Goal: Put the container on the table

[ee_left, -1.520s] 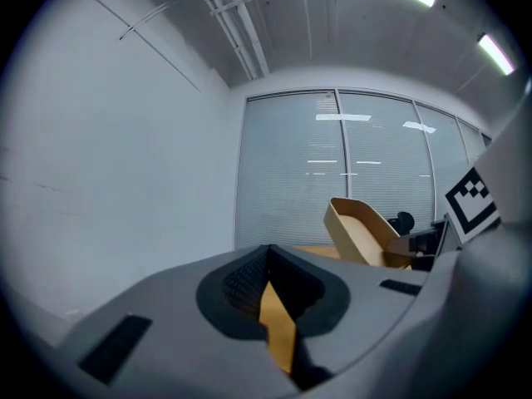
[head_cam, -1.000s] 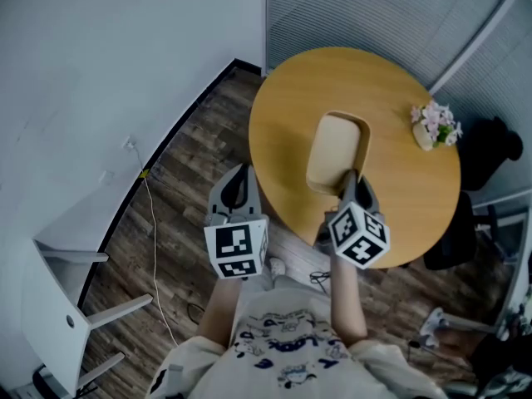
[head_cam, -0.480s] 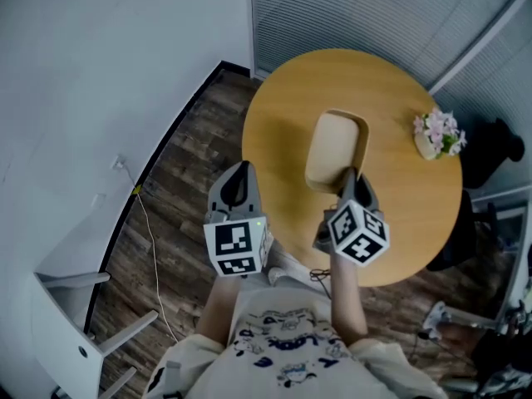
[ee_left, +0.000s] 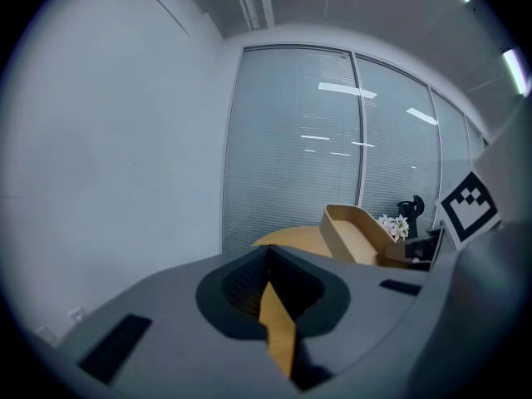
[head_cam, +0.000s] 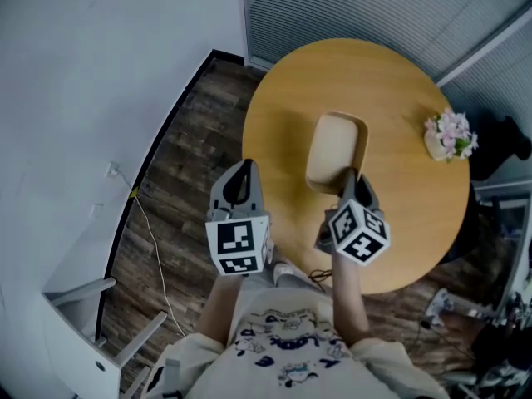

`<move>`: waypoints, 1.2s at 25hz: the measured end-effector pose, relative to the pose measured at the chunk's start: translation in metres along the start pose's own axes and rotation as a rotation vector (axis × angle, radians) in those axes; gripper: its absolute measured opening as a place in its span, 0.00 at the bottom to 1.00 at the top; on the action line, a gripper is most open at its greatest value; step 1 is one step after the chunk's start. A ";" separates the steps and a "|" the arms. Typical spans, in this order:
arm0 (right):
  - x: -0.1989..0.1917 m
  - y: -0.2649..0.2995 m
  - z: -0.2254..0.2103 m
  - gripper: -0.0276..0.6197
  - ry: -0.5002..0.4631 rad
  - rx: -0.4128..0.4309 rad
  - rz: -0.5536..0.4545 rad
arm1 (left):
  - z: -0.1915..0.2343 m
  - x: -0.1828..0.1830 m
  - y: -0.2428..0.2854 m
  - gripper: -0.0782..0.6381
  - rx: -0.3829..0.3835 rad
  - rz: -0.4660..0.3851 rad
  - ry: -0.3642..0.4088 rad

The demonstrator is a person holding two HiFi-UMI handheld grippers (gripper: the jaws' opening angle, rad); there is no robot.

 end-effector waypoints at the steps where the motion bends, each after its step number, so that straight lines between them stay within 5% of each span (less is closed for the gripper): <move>1: -0.003 0.004 0.000 0.06 0.002 -0.006 0.010 | 0.001 -0.003 0.005 0.11 -0.006 0.012 0.001; 30: -0.088 0.096 -0.034 0.06 0.039 -0.125 0.287 | -0.003 -0.095 0.102 0.11 -0.096 0.298 -0.008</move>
Point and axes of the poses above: the fingertips, and each gripper's own axes: y forward along the fingers, z to its left, x out of its top, the point moved 4 cm from there along -y, backward along the fingers, and after that the axes turned 7 degrees about x, right-handed, at the moved point
